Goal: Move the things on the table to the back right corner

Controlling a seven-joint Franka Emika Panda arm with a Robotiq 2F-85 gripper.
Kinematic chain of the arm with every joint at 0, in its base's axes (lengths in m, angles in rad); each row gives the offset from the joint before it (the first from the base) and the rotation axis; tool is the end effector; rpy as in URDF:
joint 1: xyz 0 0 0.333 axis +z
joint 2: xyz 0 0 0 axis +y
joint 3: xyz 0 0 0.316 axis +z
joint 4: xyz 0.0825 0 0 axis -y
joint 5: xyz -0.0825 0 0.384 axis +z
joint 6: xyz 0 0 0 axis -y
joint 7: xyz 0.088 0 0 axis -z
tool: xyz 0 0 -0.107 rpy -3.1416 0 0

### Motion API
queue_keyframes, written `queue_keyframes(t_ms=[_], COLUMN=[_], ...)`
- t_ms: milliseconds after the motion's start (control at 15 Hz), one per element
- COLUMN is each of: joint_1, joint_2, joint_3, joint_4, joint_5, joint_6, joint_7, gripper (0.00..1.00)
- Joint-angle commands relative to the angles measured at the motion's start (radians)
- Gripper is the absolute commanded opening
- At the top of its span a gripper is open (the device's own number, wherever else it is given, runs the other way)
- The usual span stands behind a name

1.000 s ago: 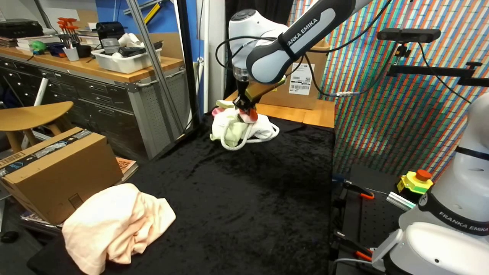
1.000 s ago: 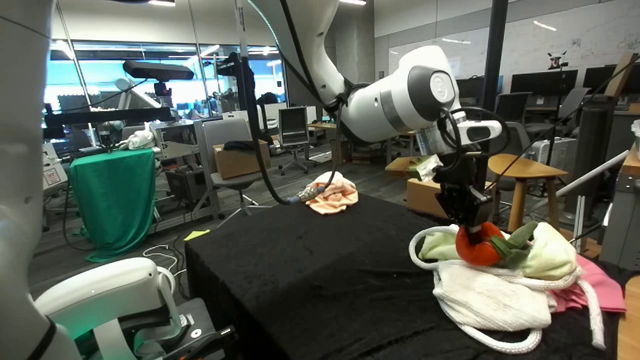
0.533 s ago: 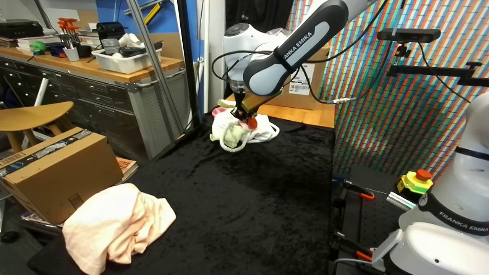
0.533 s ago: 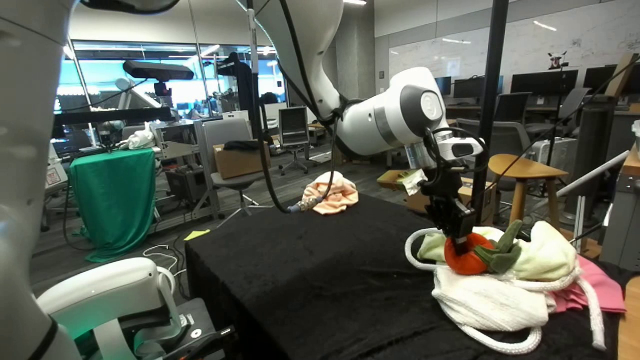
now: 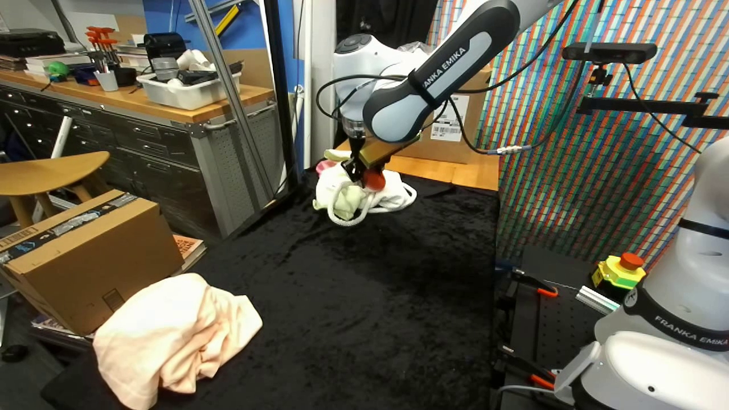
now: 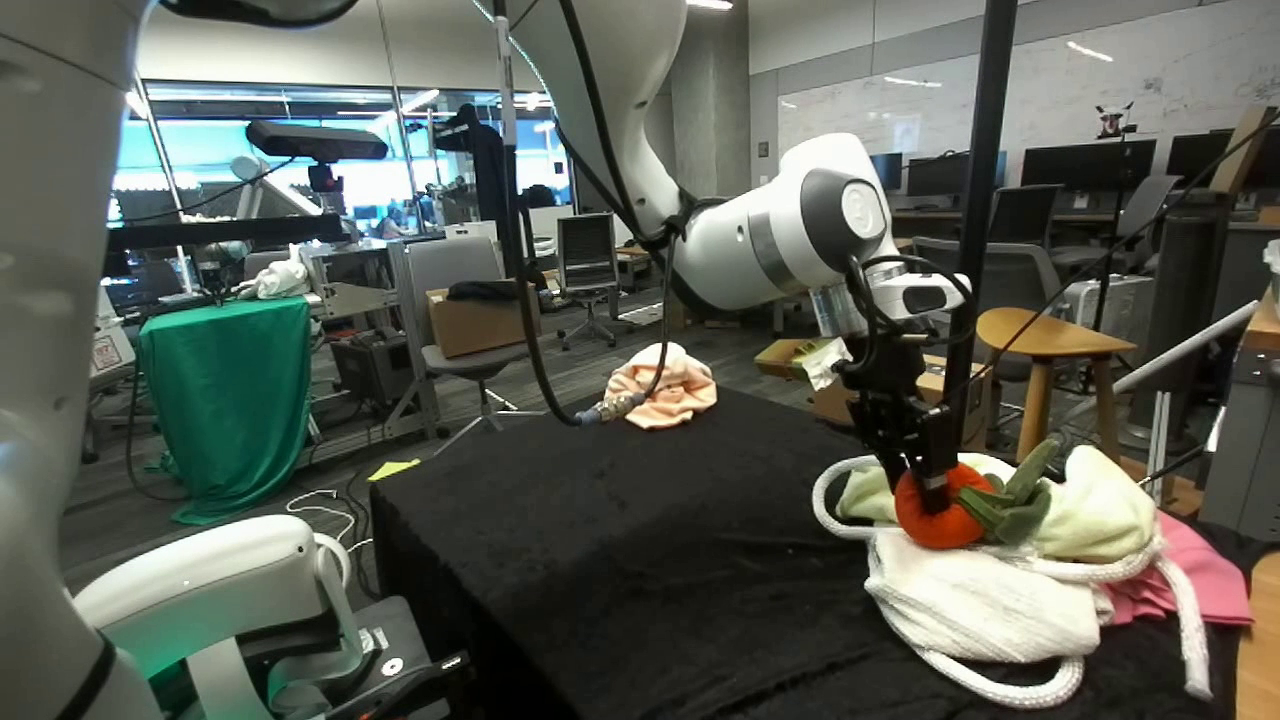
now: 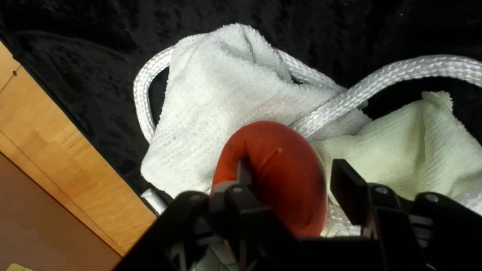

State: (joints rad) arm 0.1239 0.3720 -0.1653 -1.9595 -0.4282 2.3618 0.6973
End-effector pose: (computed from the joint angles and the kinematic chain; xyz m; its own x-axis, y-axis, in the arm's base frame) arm 0.6184 -0.0264 0.2922 0.9044 -0.3737 0.2060 -0.4213 -0.8587 0.2918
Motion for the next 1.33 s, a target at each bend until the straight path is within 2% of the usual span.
queue_keyframes(t_ms=[0, 67, 133, 800, 1000, 1267], joint_1=[0.019, 0.023, 0.027, 0.035, 0.04, 0.068], joint_2=[-0.054, -0.068, -0.082, -0.197, -0.215, -0.215], joint_3=[-0.013, -0.012, -0.011, 0.052, 0.096, 0.188], joint_4=[-0.032, -0.038, -0.045, -0.095, -0.102, -0.071], joint_5=[-0.053, -0.068, -0.088, -0.239, -0.244, -0.199], joint_6=[0.01, 0.012, 0.015, 0.009, 0.007, -0.039], joint_7=[0.047, 0.055, 0.07, 0.16, 0.128, 0.029], gripper=[0.89, 0.98, 1.0, 1.0, 1.0, 1.0])
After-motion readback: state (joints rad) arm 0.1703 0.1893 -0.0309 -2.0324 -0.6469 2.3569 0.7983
